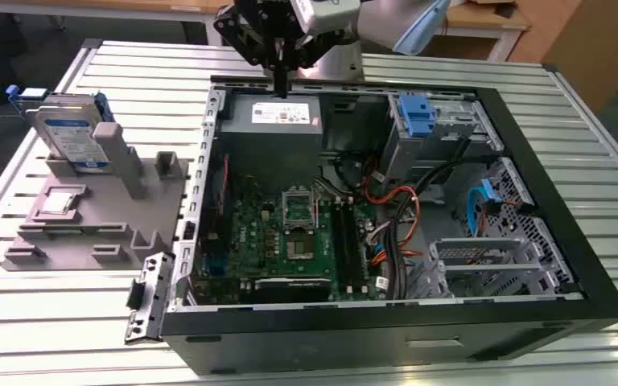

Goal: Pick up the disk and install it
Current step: 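Reach for the disk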

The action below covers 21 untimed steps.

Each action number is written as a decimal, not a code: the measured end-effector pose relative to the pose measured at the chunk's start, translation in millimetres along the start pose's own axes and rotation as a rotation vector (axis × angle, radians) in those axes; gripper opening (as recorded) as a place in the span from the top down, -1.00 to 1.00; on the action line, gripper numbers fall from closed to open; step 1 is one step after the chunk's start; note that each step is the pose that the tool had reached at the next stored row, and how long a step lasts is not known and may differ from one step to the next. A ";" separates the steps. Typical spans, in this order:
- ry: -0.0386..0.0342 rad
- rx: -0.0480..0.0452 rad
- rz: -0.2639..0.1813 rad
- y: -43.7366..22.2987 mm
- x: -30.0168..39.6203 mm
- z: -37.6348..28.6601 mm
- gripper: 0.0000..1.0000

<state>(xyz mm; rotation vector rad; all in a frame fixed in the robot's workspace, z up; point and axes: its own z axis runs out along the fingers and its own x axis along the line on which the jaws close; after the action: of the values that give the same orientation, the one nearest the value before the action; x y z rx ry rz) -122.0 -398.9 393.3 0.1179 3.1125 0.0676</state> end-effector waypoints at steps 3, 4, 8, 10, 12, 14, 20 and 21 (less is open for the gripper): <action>0.0000 0.0000 0.000 0.0 0.0 0.0 0.79; 0.0001 0.0000 0.000 0.0 0.0 0.0 0.79; 0.0000 0.0000 0.000 0.0 0.0 0.0 0.79; 0.0000 0.0000 0.000 0.0 0.2 0.0 0.79; 0.0001 -0.0002 0.000 0.0 0.6 0.0 0.79; 0.0001 -0.0015 0.000 -0.1 1.4 0.1 0.79; 0.0008 -0.0102 0.000 -0.6 8.0 0.0 0.79; 0.0009 -0.0121 0.000 -0.7 9.2 -0.1 0.79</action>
<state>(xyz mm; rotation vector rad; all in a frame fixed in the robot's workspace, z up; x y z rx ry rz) -131.1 -398.9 393.1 0.1182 3.1125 0.0865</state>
